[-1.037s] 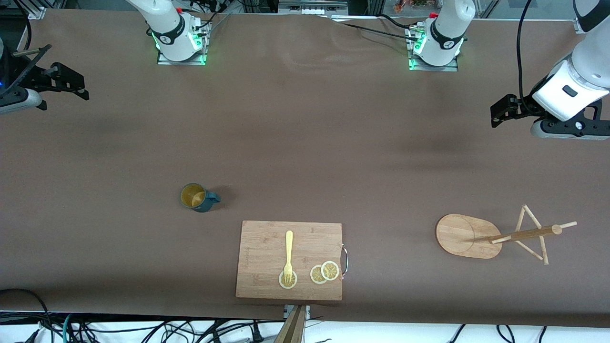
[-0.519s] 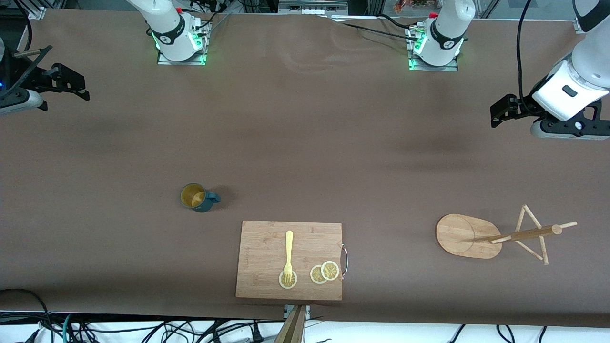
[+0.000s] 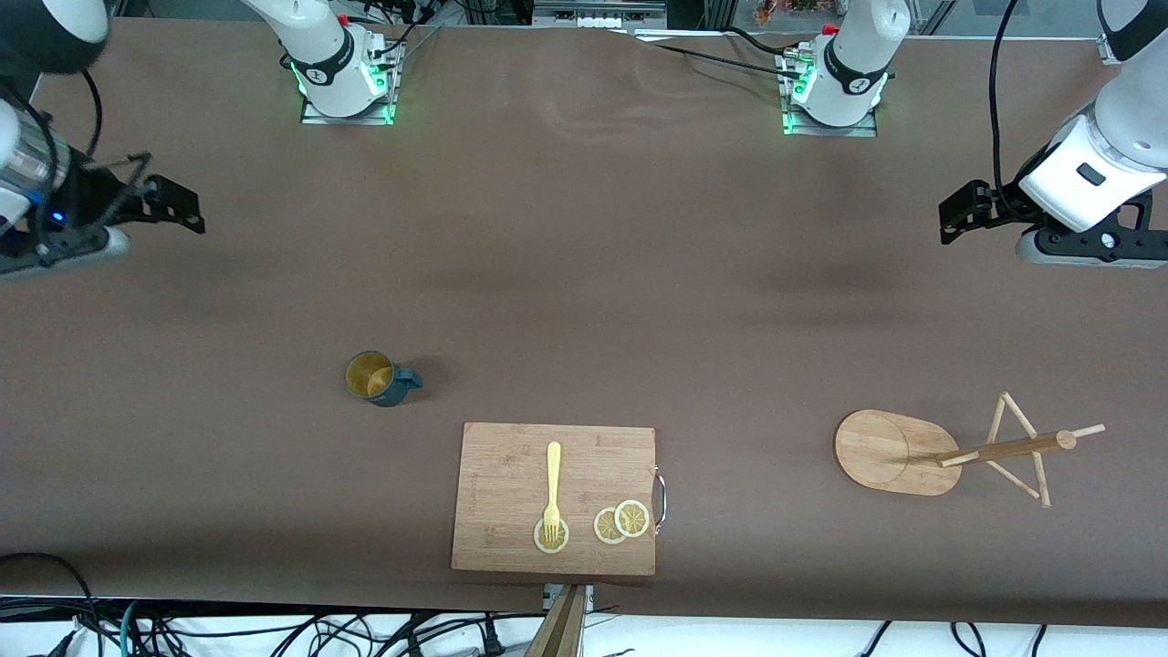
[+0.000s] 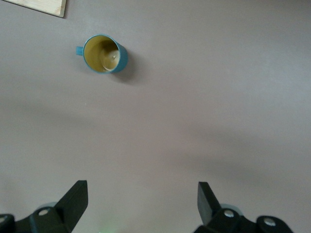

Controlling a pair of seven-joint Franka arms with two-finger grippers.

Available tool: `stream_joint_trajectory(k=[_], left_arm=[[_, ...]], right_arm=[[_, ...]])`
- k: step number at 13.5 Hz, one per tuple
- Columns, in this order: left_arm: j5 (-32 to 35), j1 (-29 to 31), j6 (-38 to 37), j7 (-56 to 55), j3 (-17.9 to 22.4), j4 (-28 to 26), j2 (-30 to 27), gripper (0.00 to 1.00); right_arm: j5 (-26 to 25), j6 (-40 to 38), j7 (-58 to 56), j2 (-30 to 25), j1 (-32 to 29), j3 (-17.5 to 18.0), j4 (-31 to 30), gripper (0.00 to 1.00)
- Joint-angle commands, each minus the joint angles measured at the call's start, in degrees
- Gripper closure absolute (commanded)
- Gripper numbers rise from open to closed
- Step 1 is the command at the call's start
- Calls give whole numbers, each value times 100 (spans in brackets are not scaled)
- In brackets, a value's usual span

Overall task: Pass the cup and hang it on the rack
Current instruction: 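Reach the right gripper down toward the teal mug rim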

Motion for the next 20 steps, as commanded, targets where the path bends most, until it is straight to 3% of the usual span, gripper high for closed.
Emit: stream_joint_trajectory(k=[1, 9, 14, 17, 20], left_arm=[[-73, -9, -132, 33, 24, 182, 79, 0], [-73, 0, -132, 33, 24, 182, 79, 0], [-73, 0, -132, 33, 15, 182, 79, 0], [-73, 0, -132, 33, 24, 182, 79, 0], [-73, 0, -132, 33, 24, 182, 79, 0]], right_arm=[[81, 652, 327, 622, 177, 40, -110, 0], [441, 2657, 460, 2407, 477, 40, -31, 0], [493, 2755, 505, 2935, 512, 40, 417, 1], [827, 2755, 504, 3234, 573, 40, 680, 2], [863, 2939, 505, 3340, 600, 40, 690, 20]])
